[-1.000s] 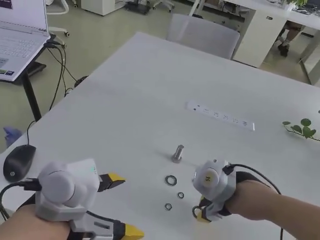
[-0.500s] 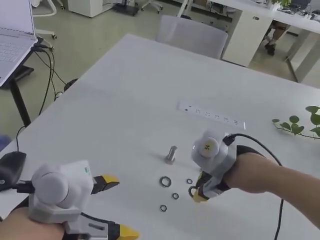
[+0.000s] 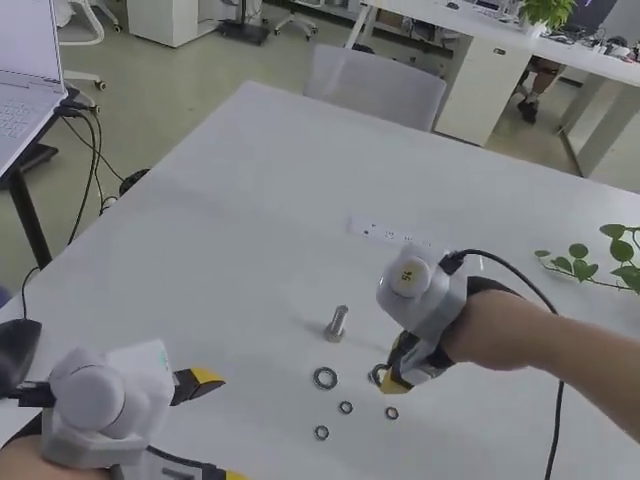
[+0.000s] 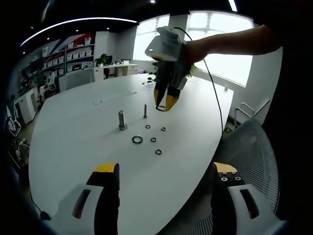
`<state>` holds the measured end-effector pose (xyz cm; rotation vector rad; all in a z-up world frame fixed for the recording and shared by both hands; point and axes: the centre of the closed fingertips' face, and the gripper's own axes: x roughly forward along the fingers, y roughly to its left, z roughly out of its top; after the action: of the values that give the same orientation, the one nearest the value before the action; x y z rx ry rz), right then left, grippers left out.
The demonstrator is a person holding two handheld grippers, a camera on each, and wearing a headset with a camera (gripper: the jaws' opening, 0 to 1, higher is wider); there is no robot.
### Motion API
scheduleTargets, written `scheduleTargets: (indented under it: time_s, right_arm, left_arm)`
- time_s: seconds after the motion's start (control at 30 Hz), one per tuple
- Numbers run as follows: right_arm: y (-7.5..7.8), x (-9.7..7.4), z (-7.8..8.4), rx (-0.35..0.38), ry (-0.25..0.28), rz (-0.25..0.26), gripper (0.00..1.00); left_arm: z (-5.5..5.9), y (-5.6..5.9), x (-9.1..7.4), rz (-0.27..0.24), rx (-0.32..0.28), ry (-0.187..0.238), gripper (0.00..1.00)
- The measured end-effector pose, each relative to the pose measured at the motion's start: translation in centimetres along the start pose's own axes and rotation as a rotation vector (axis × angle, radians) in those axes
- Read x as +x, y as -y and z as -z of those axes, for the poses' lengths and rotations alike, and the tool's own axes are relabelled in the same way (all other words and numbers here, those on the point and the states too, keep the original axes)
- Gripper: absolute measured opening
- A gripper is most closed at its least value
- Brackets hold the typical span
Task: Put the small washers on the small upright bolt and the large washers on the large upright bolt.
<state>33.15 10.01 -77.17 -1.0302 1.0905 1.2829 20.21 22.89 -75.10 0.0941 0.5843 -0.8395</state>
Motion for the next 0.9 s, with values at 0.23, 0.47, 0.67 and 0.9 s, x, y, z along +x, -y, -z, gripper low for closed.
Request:
scheduleTargets:
  time_s: [0.23,0.47,0.67,0.9]
  right_arm:
    - [2.0,0.0,-1.2,0.017,0.018,0.006,0.21]
    - [4.0,0.1,-2.2,0.021,0.023,0.025,0.21]
    - [5.5,0.2,-2.8,0.039,0.029,0.027,0.21]
    - [7.4,0.5,-3.4,0.041,0.025,0.036,0.21]
  left_arm:
    - [0.1,-1.3,0.1,-0.038,-0.009,0.005,0.79]
    - [0.0,-1.5,0.6,-0.046,-0.017,0.007,0.8]
    - [0.1,-1.4,0.8,-0.055,-0.029,0.012,0.79]
    - [0.5,-1.9,0.6,-0.078,-0.02,0.006,0.79]
